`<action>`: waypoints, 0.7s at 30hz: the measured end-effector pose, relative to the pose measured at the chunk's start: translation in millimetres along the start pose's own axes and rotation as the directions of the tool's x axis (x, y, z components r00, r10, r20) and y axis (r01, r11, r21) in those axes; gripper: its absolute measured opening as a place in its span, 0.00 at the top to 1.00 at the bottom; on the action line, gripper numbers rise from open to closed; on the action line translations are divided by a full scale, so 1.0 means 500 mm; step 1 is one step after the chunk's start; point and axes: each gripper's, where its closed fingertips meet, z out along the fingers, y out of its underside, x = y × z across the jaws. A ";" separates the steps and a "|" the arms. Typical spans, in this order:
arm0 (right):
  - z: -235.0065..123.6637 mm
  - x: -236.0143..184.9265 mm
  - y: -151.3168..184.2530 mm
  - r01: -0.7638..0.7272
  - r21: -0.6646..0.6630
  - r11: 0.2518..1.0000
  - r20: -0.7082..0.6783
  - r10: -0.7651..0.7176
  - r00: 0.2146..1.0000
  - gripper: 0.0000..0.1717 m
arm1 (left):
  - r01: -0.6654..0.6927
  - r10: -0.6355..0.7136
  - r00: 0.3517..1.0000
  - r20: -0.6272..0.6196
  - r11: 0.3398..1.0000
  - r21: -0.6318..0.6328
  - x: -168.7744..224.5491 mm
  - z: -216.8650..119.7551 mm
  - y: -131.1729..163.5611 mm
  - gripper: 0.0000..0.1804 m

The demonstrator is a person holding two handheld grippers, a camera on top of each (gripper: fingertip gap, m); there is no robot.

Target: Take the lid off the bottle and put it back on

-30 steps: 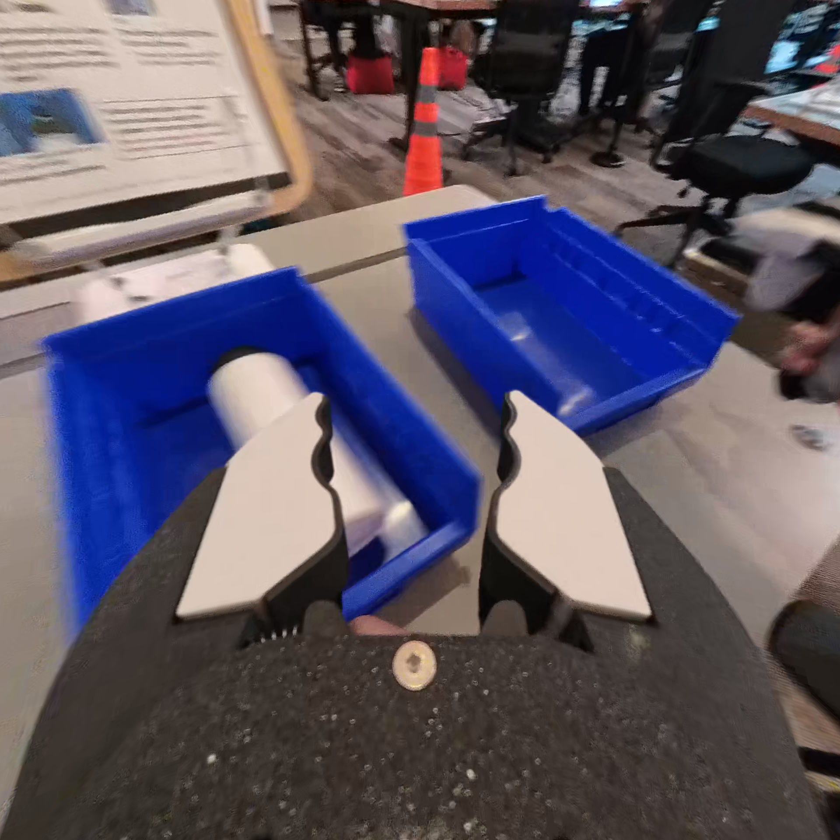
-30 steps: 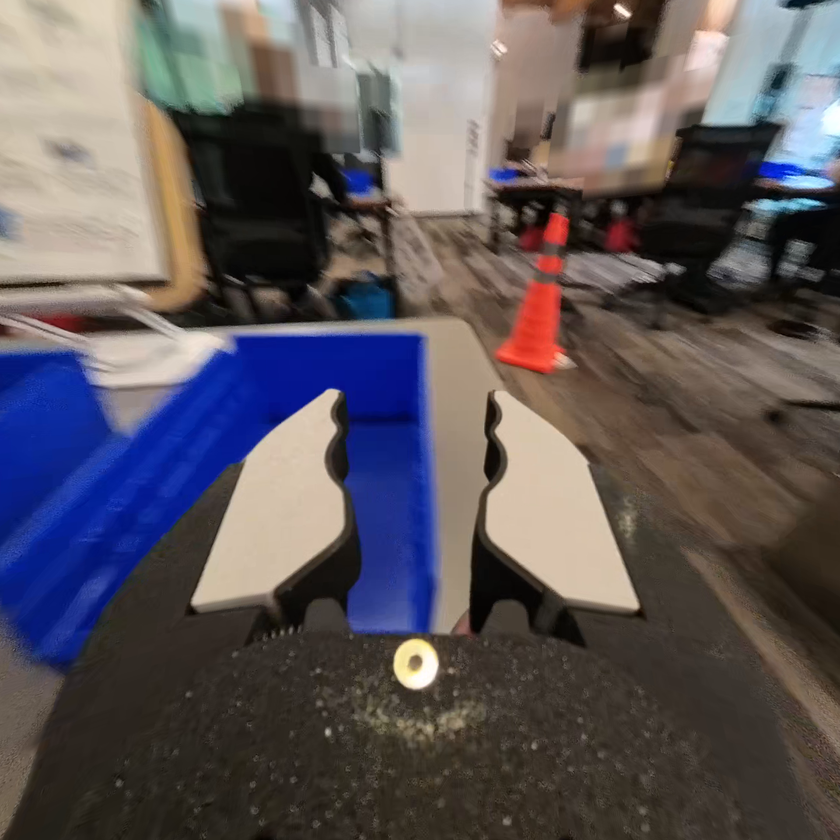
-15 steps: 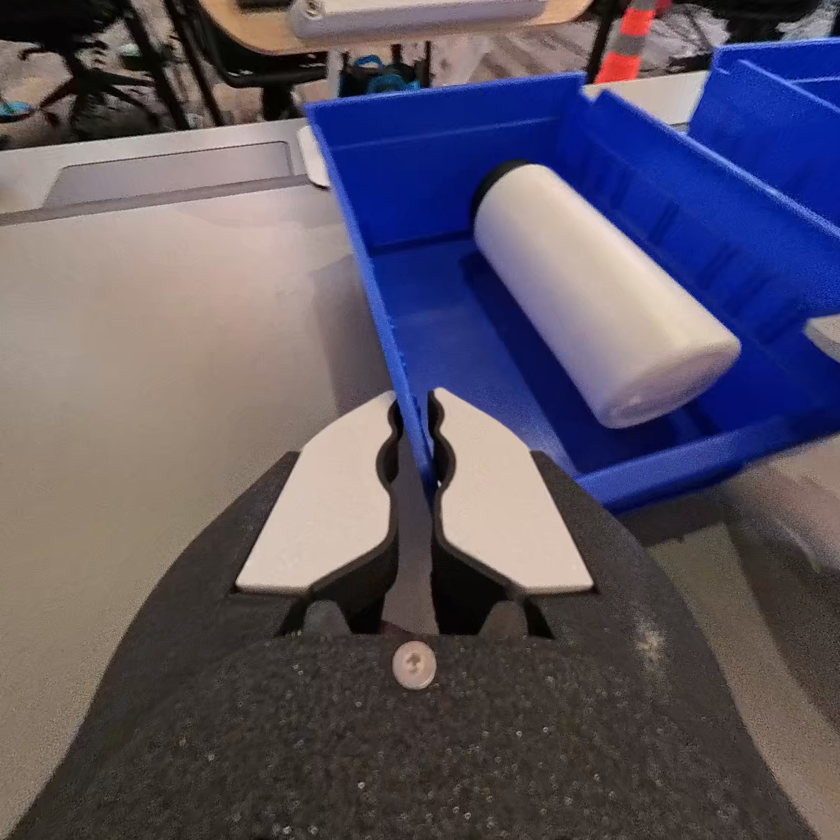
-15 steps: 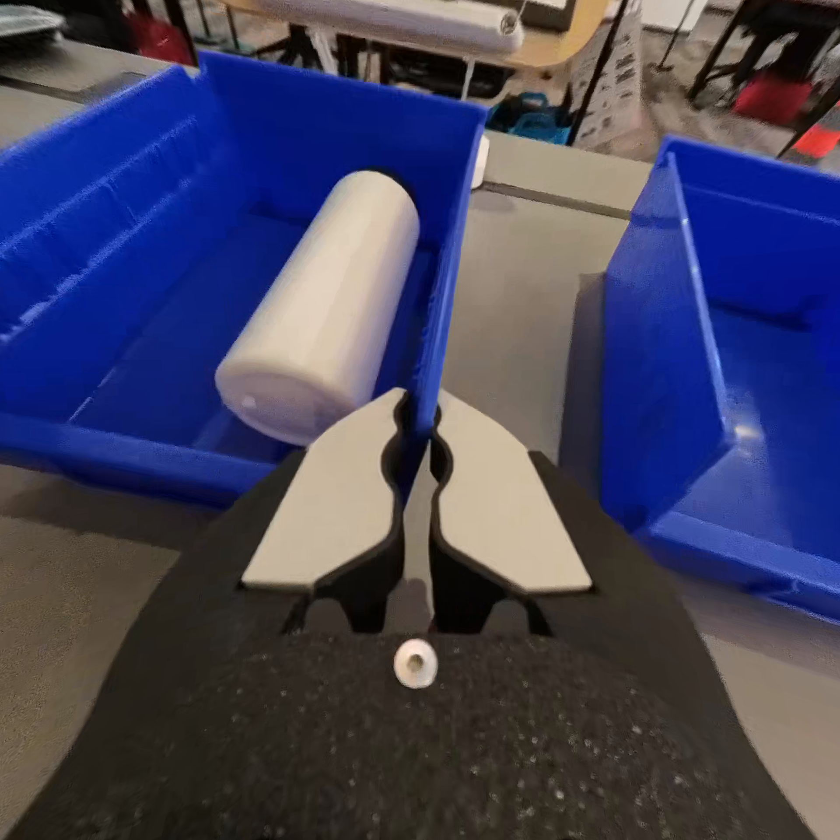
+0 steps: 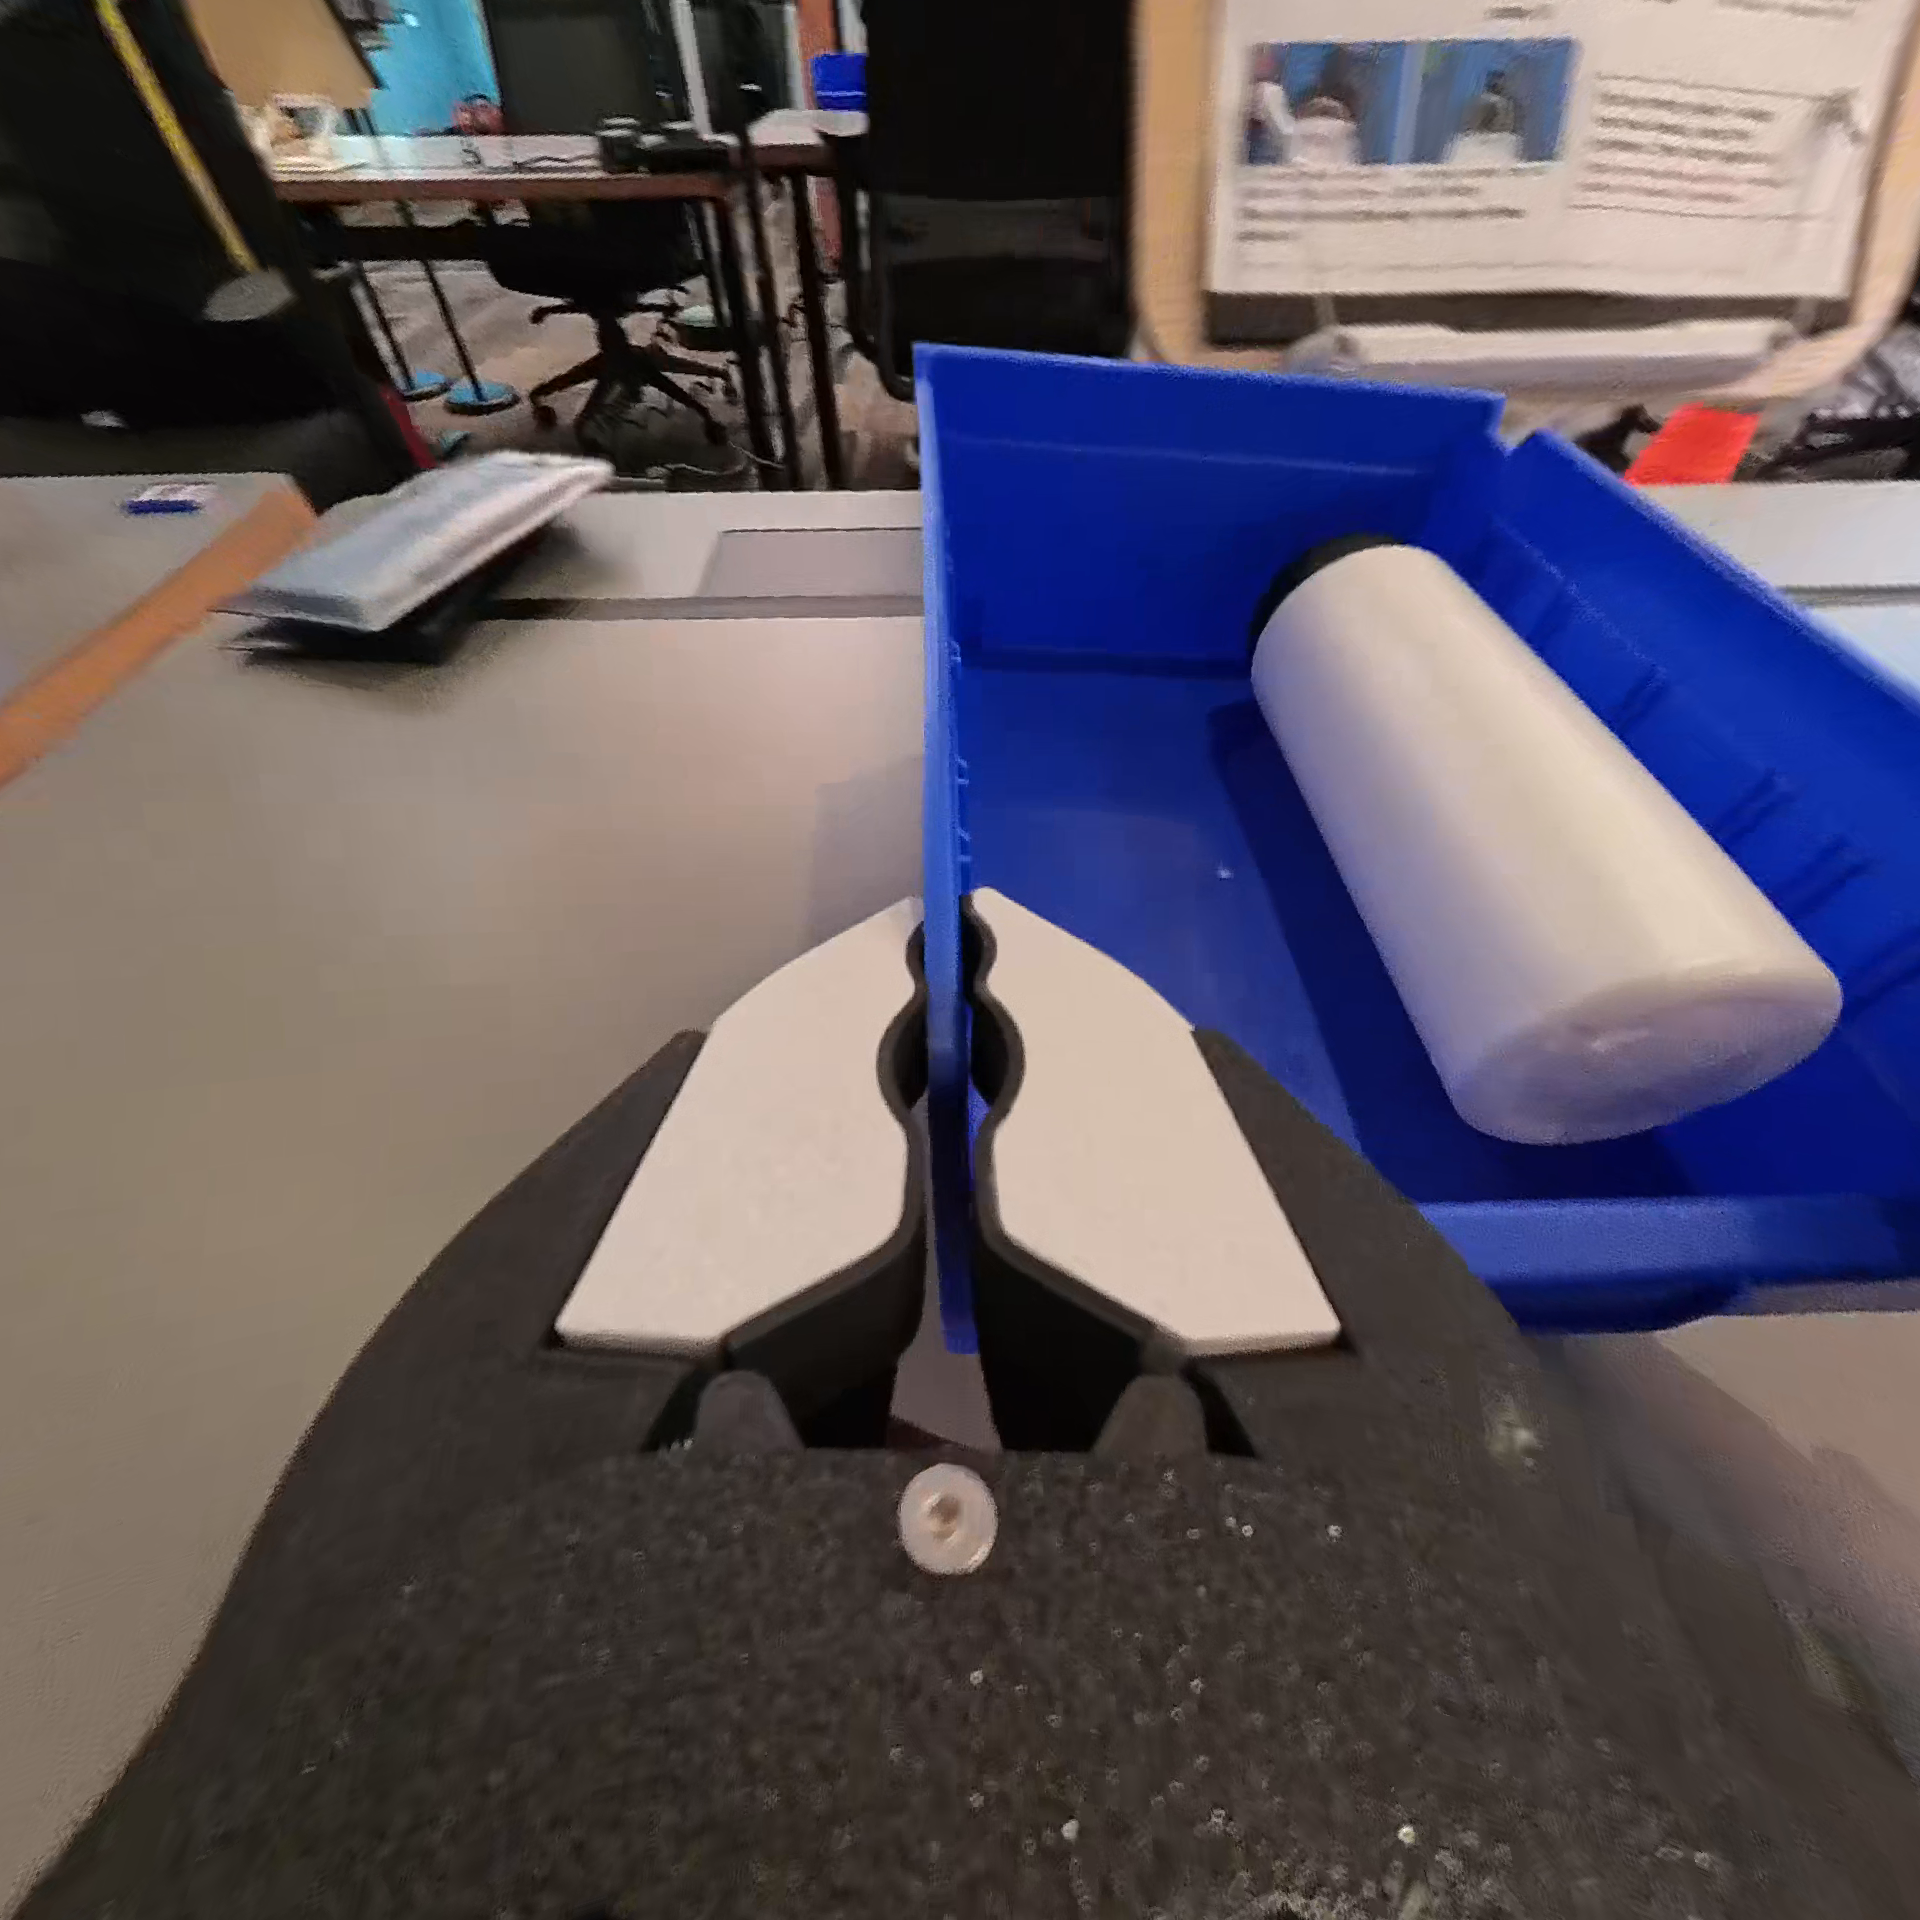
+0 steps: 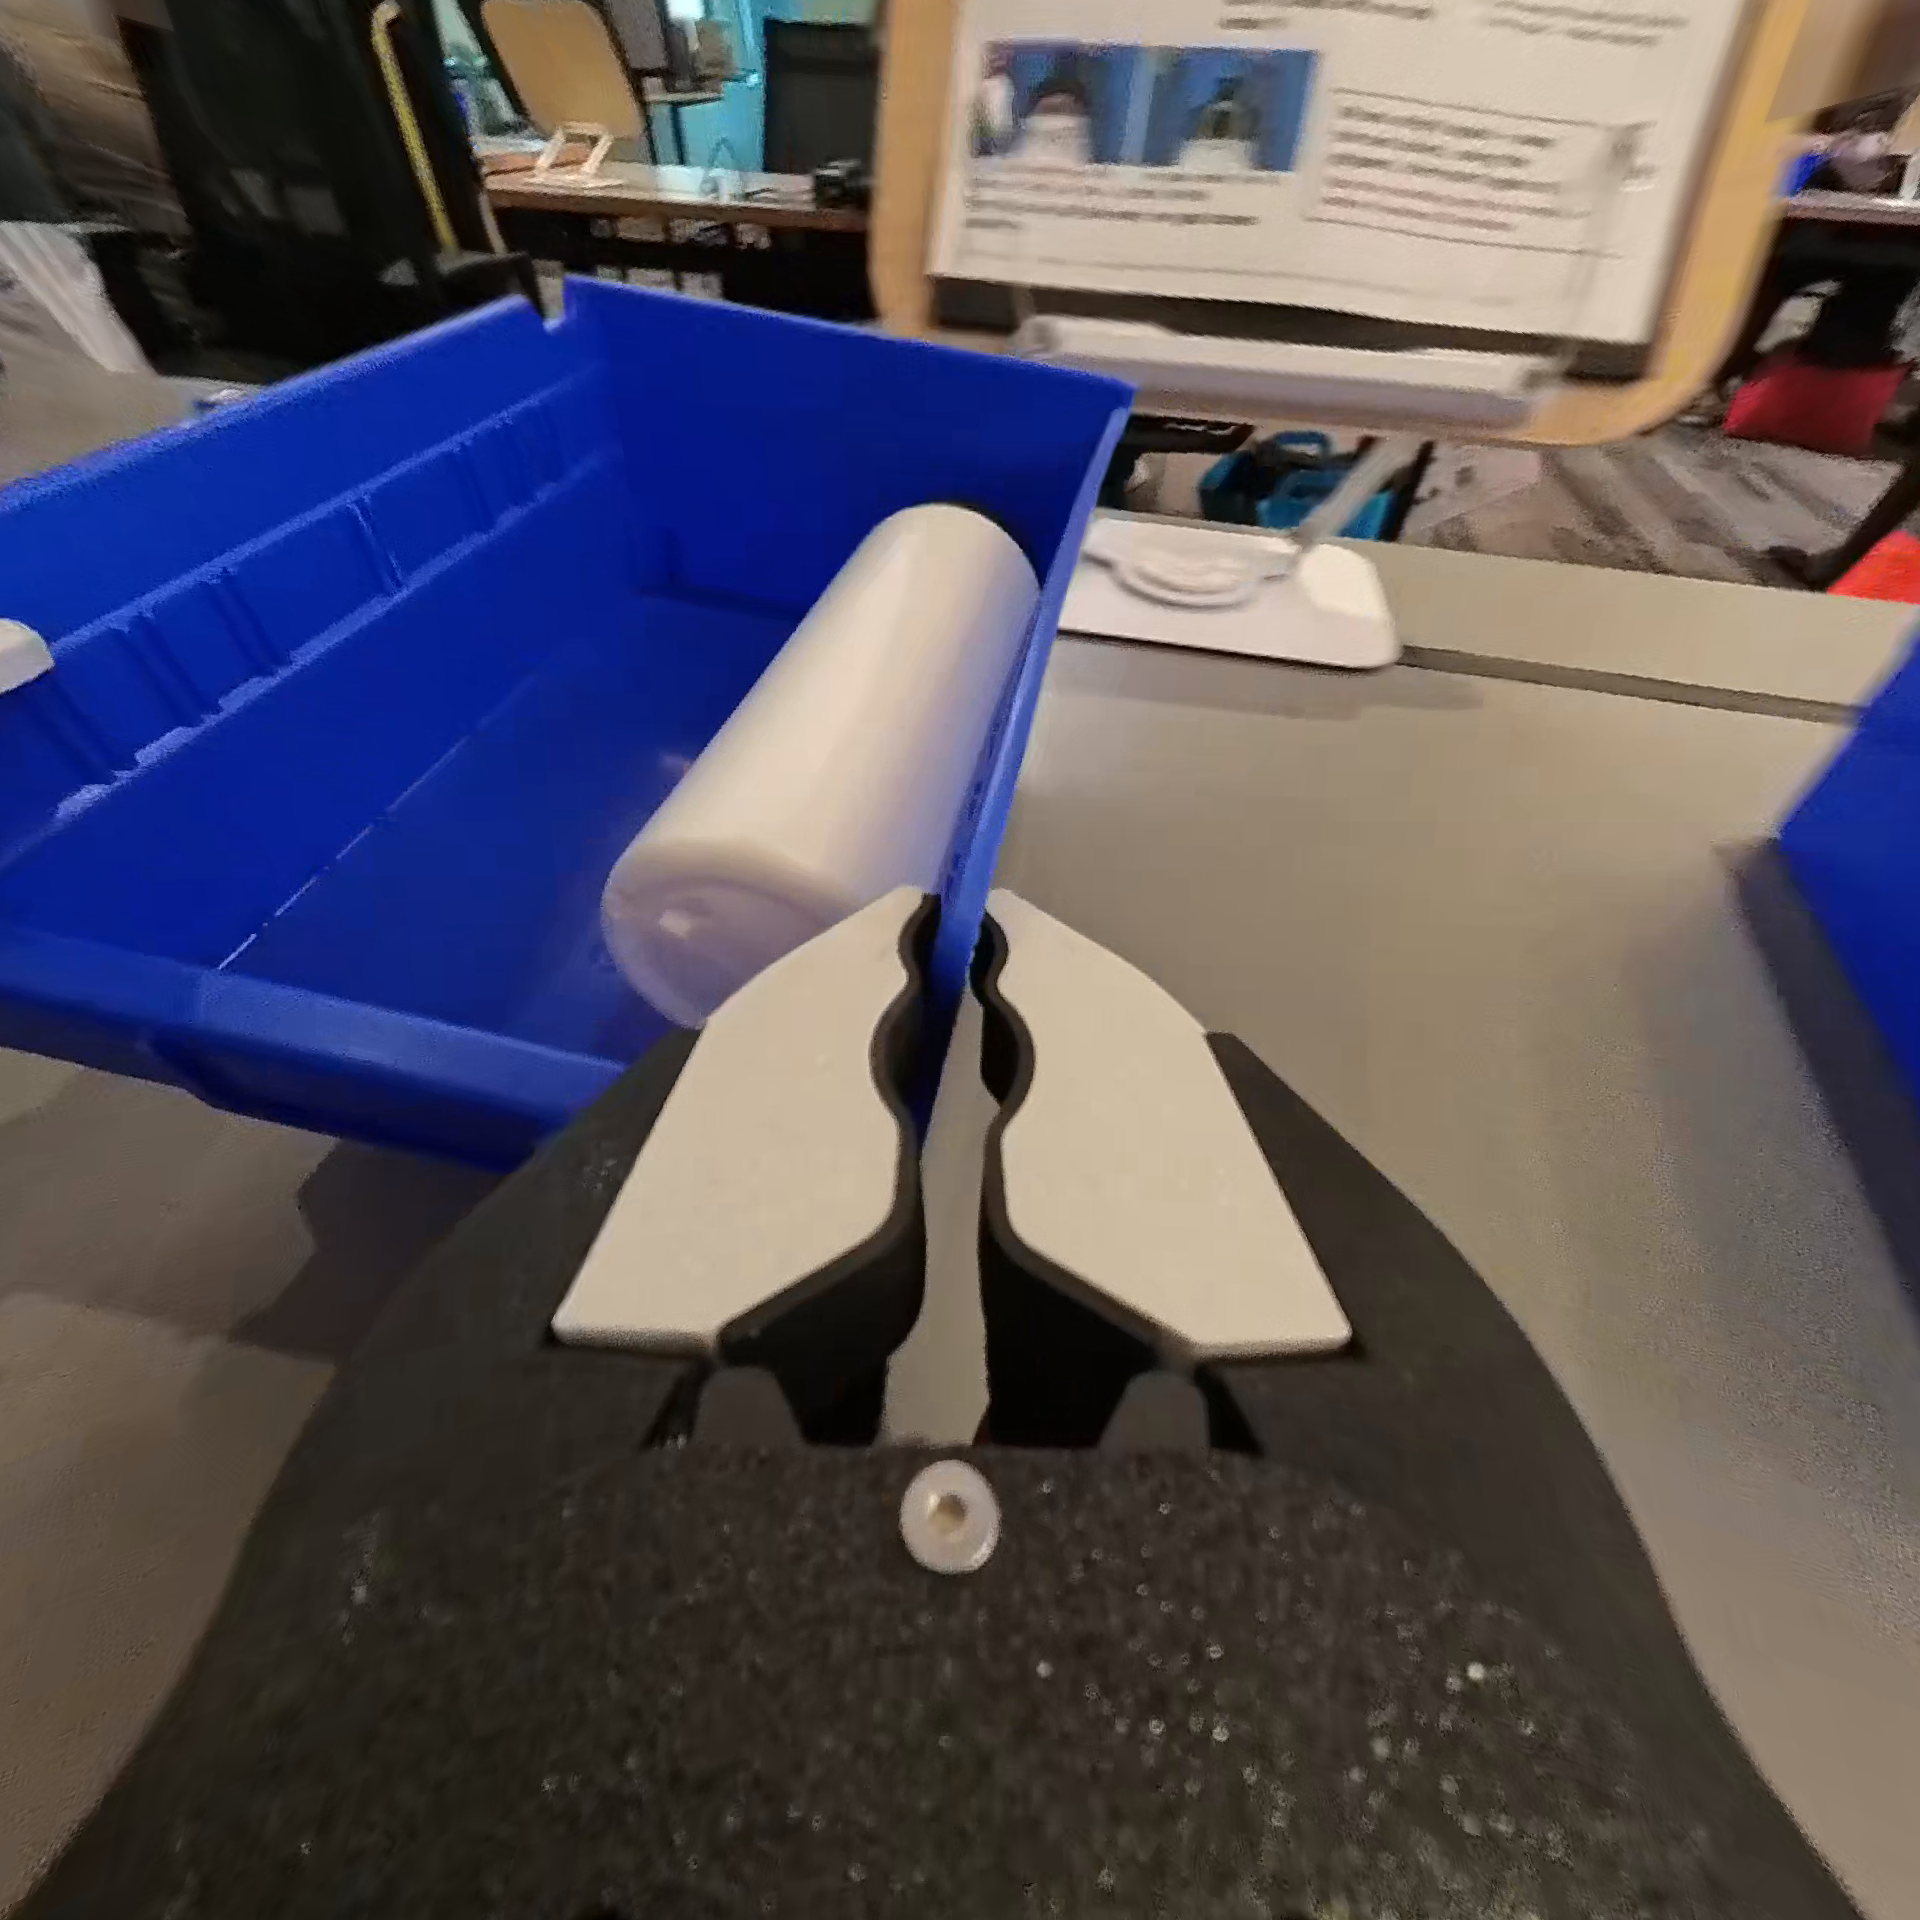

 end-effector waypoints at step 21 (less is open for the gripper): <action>-0.015 -0.166 0.016 0.154 -0.105 0.982 0.410 -0.098 0.907 0.68 | 0.131 -0.130 0.991 0.017 0.989 -0.065 -0.235 0.028 0.061 0.90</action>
